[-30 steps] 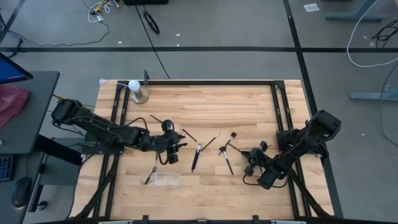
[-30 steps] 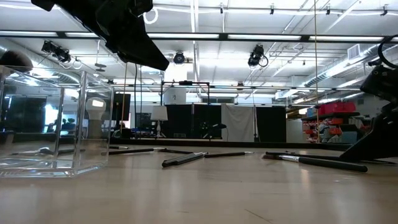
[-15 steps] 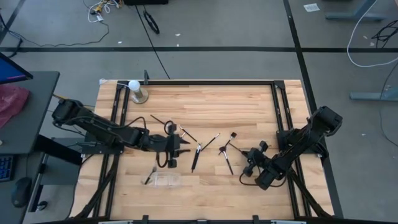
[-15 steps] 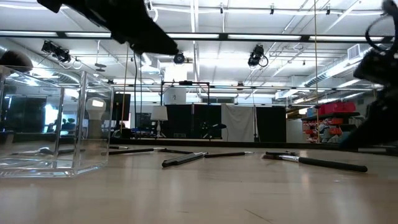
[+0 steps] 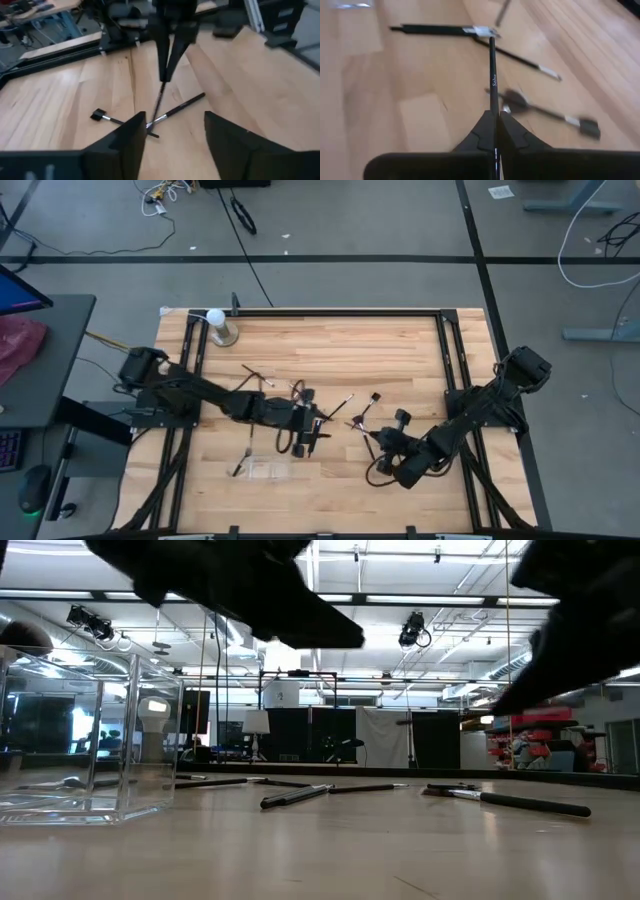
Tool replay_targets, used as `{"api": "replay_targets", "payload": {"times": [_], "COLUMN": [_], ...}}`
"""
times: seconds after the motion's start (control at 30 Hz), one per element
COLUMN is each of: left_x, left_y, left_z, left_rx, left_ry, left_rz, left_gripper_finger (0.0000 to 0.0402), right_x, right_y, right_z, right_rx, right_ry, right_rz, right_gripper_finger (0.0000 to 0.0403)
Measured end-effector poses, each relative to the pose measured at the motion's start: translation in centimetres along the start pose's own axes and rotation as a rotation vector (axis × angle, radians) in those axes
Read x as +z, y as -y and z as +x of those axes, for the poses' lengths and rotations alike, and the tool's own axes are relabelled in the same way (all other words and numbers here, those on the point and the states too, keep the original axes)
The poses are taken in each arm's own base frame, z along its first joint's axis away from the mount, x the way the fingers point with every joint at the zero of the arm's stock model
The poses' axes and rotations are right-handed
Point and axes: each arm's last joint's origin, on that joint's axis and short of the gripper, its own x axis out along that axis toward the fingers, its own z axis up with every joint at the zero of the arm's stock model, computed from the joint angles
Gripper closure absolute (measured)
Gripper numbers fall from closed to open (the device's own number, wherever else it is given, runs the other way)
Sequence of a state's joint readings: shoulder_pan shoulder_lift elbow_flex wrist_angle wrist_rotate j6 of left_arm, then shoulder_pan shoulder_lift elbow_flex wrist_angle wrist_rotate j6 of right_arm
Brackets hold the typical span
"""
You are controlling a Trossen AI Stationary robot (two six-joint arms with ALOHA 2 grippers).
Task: Put items in baskets/containers
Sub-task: Put the black eyeshadow brush into the transparent organizer
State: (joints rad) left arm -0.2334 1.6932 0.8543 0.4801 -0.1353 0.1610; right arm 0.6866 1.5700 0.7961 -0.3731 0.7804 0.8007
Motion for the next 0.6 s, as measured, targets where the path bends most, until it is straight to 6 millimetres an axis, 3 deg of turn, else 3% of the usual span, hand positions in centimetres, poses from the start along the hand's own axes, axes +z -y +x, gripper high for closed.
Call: {"api": "replay_targets", "payload": {"times": [0.13, 0.23, 0.37, 0.6], "left_x": [0.1, 0.3, 0.8, 0.9], "left_y": [-0.1, 0.1, 0.1, -0.1], "left_z": [1.9, 2.9, 3.9, 4.1], "left_rx": [-0.012, -0.023, -0.023, 0.048], "left_ry": [-0.058, -0.126, -0.158, -0.171], "left_rz": [0.092, 0.149, 0.157, 0.163], "left_gripper_finger": [0.0155, 0.0152, 0.0178, 0.0258], "right_x": [2.5, 3.9, 5.0, 5.4], "right_y": [-0.3, -0.2, 0.0, 0.1], "right_z": [0.1, 0.2, 0.5, 0.7], "right_rx": [0.03, 0.028, 0.024, 0.02], "right_ry": [0.005, 0.023, 0.04, 0.051], "right_rz": [-0.065, -0.107, -0.134, -0.152], "right_gripper_finger": [0.0399, 0.0398, 0.0398, 0.0397]}}
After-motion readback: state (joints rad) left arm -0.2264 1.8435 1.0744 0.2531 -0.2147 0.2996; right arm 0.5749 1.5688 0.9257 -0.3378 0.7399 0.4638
